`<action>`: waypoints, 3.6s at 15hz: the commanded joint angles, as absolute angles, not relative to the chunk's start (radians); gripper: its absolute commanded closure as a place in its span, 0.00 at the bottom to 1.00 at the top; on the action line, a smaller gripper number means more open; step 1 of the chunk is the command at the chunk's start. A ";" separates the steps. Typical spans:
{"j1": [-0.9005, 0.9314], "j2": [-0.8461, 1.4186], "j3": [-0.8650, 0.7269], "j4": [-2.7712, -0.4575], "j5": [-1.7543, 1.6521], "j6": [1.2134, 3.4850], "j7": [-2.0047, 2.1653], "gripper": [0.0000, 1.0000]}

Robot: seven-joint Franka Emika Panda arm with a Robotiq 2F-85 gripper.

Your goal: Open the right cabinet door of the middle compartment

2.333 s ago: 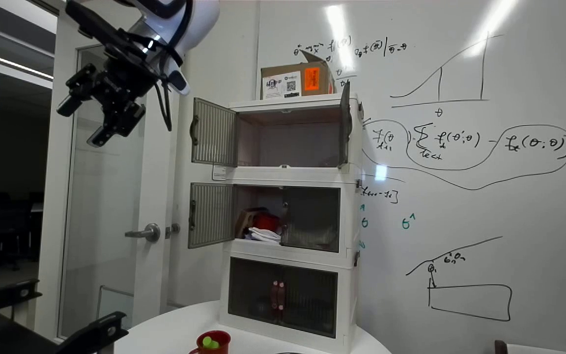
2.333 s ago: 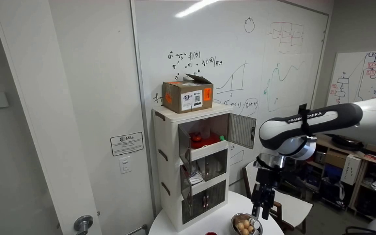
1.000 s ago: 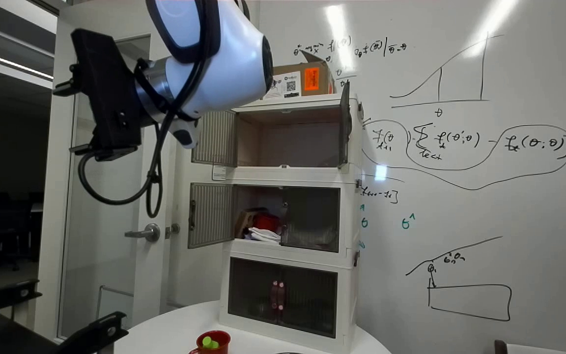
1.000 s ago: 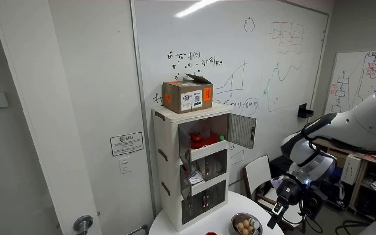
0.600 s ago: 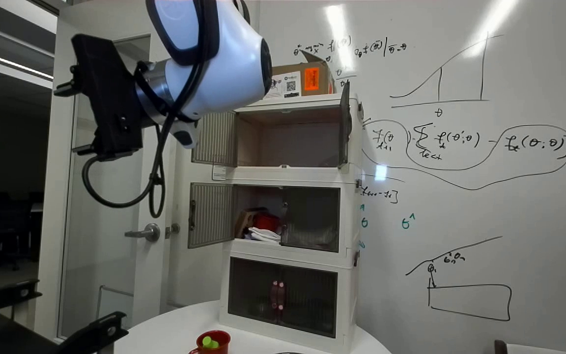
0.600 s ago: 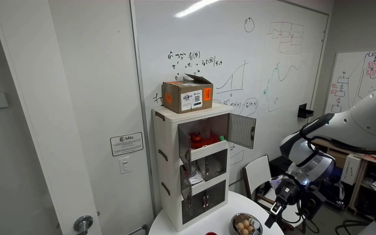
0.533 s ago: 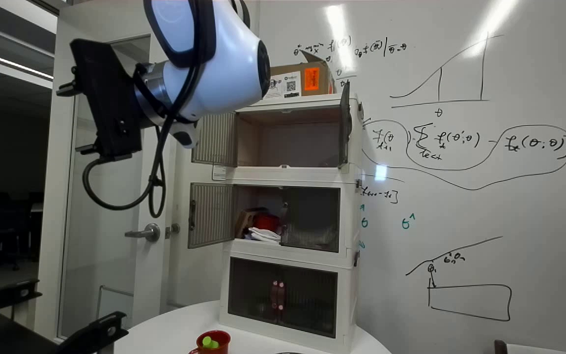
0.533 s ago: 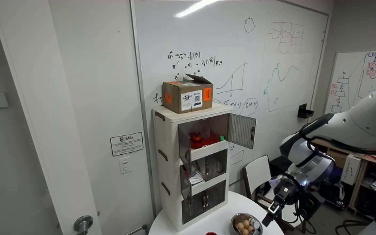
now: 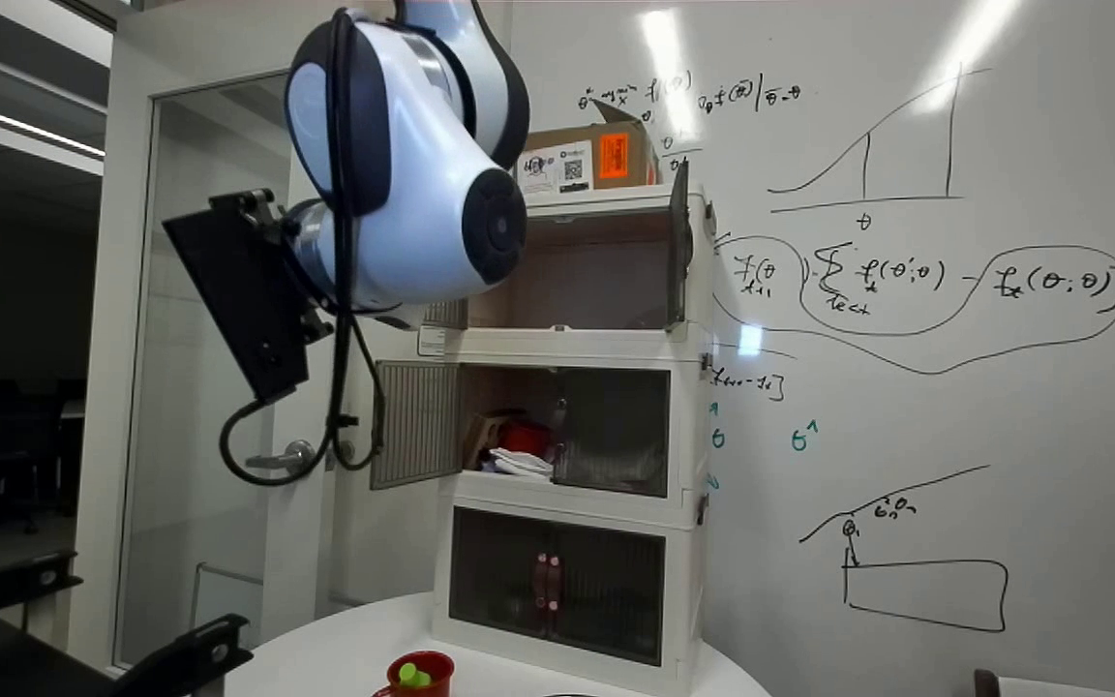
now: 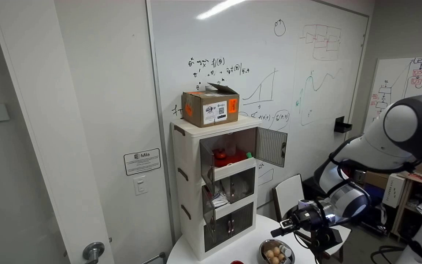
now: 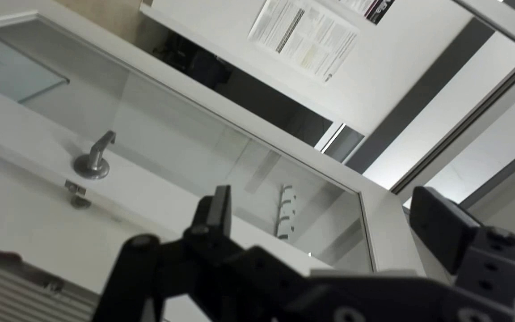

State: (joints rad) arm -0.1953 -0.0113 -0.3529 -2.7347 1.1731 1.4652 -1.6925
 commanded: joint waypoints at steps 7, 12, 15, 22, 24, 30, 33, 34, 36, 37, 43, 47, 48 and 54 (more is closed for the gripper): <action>-0.240 0.314 -0.288 -2.455 1.502 1.454 -2.141 0.00; -0.223 0.405 -0.263 -2.304 1.588 1.565 -2.272 0.00; -0.220 0.462 -0.246 -2.236 1.654 1.633 -2.316 0.00; -0.218 0.512 -0.232 -2.170 1.717 1.673 -2.295 0.00; -0.219 0.526 -0.230 -2.152 1.720 1.674 -2.295 0.00; -0.226 0.523 -0.239 -2.211 1.672 1.651 -2.301 0.00; -0.222 0.532 -0.233 -2.214 1.689 1.666 -2.351 0.00; -0.221 0.534 -0.230 -2.204 1.707 1.672 -2.374 0.00; -0.221 0.550 -0.220 -2.171 1.748 1.668 -2.400 0.00; -0.218 0.559 -0.215 -2.154 1.773 1.673 -2.417 0.00; -0.167 0.667 -0.184 -2.005 1.856 1.738 -2.445 0.00; -0.134 0.751 -0.174 -1.899 1.868 1.808 -2.470 0.00; -0.133 0.769 -0.173 -1.874 1.874 1.821 -2.476 0.00; -0.158 0.847 -0.170 -1.742 1.969 1.867 -2.498 0.00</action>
